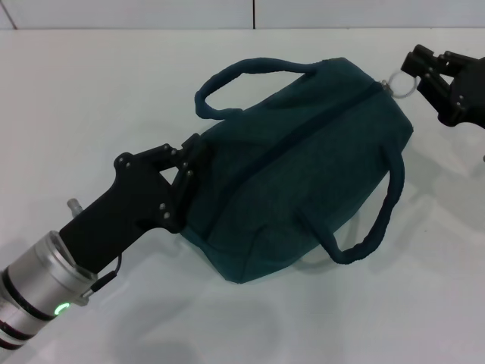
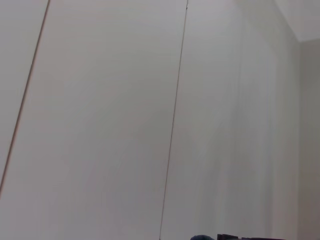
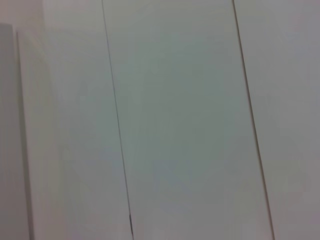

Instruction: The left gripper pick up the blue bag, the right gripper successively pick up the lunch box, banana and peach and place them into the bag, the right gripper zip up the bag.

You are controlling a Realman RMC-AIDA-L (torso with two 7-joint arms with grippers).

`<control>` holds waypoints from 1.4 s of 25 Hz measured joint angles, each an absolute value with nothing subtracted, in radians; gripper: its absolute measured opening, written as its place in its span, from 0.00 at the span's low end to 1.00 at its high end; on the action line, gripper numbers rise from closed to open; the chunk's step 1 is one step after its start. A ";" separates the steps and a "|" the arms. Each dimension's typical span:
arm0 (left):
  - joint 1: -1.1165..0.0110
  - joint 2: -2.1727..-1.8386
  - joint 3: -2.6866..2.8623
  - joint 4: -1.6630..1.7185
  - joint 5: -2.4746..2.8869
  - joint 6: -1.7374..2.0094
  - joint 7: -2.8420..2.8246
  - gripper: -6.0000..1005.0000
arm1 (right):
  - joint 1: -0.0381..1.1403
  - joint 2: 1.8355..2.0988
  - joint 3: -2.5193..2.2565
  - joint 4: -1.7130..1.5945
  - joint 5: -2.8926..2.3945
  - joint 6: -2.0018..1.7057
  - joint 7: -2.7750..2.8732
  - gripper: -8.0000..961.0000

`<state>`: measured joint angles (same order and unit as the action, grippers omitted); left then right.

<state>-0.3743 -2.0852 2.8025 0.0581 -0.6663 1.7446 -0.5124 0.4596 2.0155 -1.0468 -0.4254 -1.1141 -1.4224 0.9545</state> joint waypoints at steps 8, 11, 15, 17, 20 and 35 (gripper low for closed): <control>-0.388 -2.085 2.803 0.043 -0.670 1.744 -0.515 0.05 | 0.424 2.015 -0.978 -0.430 -1.093 -1.431 0.960 0.17; -0.391 -2.086 2.803 0.039 -0.670 1.744 -0.516 0.05 | 0.406 2.004 -0.964 -0.446 -1.110 -1.411 0.948 0.32; -0.395 -2.087 2.803 0.039 -0.670 1.744 -0.516 0.05 | 0.405 1.987 -0.966 -0.450 -1.205 -1.362 0.921 0.46; -0.399 -2.087 2.803 0.038 -0.670 1.744 -0.516 0.05 | 0.408 1.988 -0.967 -0.451 -1.254 -1.342 0.895 0.46; -0.403 -2.087 2.803 0.038 -0.669 1.743 -0.517 0.05 | 0.413 2.003 -0.970 -0.464 -1.301 -1.319 0.873 0.46; -0.407 -2.088 2.803 0.038 -0.666 1.742 -0.531 0.05 | 0.494 2.024 -1.088 -0.473 -1.306 -1.275 0.858 0.42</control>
<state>-0.4065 -2.0878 2.8025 0.0383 -0.6655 1.7424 -0.5306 0.4936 2.0243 -1.0883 -0.4730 -1.3056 -1.2748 0.8579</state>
